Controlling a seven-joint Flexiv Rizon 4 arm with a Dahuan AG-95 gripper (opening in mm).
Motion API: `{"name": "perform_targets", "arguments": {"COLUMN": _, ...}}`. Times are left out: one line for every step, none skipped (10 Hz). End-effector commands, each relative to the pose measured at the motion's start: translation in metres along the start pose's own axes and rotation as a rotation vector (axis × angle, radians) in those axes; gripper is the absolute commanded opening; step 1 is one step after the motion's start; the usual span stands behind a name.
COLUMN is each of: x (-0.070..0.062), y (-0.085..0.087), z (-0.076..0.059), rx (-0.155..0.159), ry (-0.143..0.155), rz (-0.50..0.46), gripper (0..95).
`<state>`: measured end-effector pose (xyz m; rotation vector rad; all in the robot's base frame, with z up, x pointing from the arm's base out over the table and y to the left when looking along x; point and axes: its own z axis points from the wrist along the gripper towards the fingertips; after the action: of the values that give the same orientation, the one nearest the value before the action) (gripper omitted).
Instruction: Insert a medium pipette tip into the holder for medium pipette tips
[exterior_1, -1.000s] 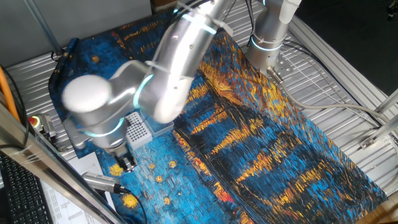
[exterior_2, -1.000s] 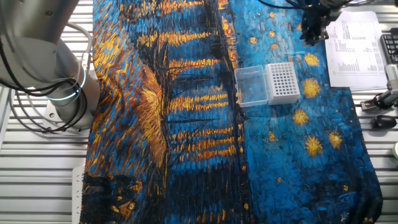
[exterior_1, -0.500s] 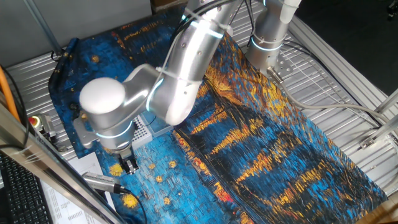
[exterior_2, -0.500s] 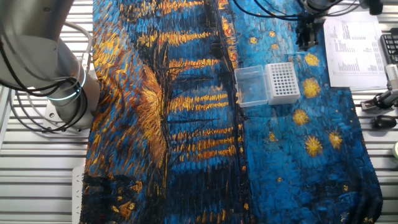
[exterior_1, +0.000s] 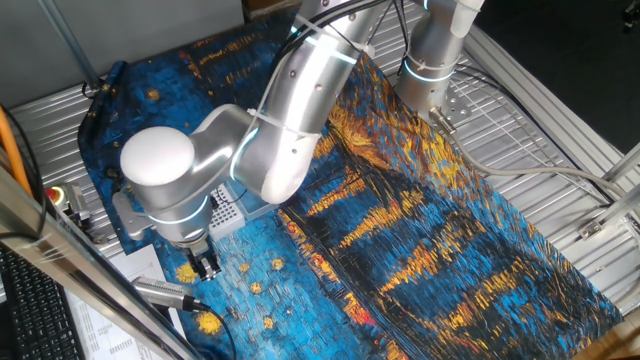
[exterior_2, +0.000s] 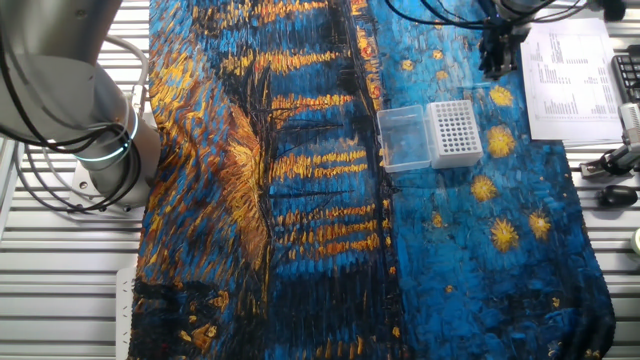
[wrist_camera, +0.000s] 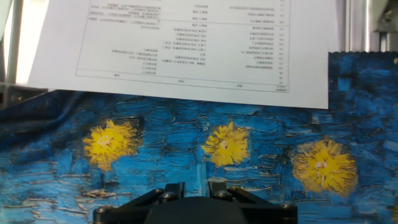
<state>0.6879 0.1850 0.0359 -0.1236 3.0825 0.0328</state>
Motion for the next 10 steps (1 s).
{"name": "perform_targets", "arguments": {"x": -0.001, "y": 0.0004, "z": 0.0011, "rx": 0.002, "ry": 0.003, "rz": -0.001, "gripper": 19.0}}
{"name": "perform_targets", "arguments": {"x": -0.0023, "y": 0.0006, "z": 0.0015, "rx": 0.003, "ry": 0.005, "rz": -0.001, "gripper": 19.0}}
{"name": "perform_targets", "arguments": {"x": -0.0042, "y": 0.0014, "z": 0.0015, "rx": 0.003, "ry": 0.011, "rz": 0.0, "gripper": 19.0}}
{"name": "perform_targets", "arguments": {"x": -0.0053, "y": 0.0017, "z": 0.0008, "rx": 0.004, "ry": 0.016, "rz": 0.0, "gripper": 19.0}}
{"name": "perform_targets", "arguments": {"x": -0.0056, "y": 0.0019, "z": 0.0005, "rx": 0.003, "ry": 0.023, "rz": -0.002, "gripper": 19.0}}
{"name": "perform_targets", "arguments": {"x": -0.0055, "y": 0.0022, "z": 0.0007, "rx": 0.003, "ry": 0.029, "rz": -0.003, "gripper": 19.0}}
{"name": "perform_targets", "arguments": {"x": -0.0055, "y": 0.0021, "z": 0.0007, "rx": 0.005, "ry": 0.024, "rz": -0.008, "gripper": 19.0}}
{"name": "perform_targets", "arguments": {"x": -0.0055, "y": 0.0021, "z": 0.0007, "rx": 0.003, "ry": 0.028, "rz": -0.018, "gripper": 19.0}}
{"name": "perform_targets", "arguments": {"x": -0.0055, "y": 0.0021, "z": 0.0007, "rx": -0.001, "ry": 0.062, "rz": -0.031, "gripper": 19.0}}
{"name": "perform_targets", "arguments": {"x": -0.0055, "y": 0.0021, "z": 0.0007, "rx": -0.005, "ry": 0.095, "rz": -0.036, "gripper": 19.0}}
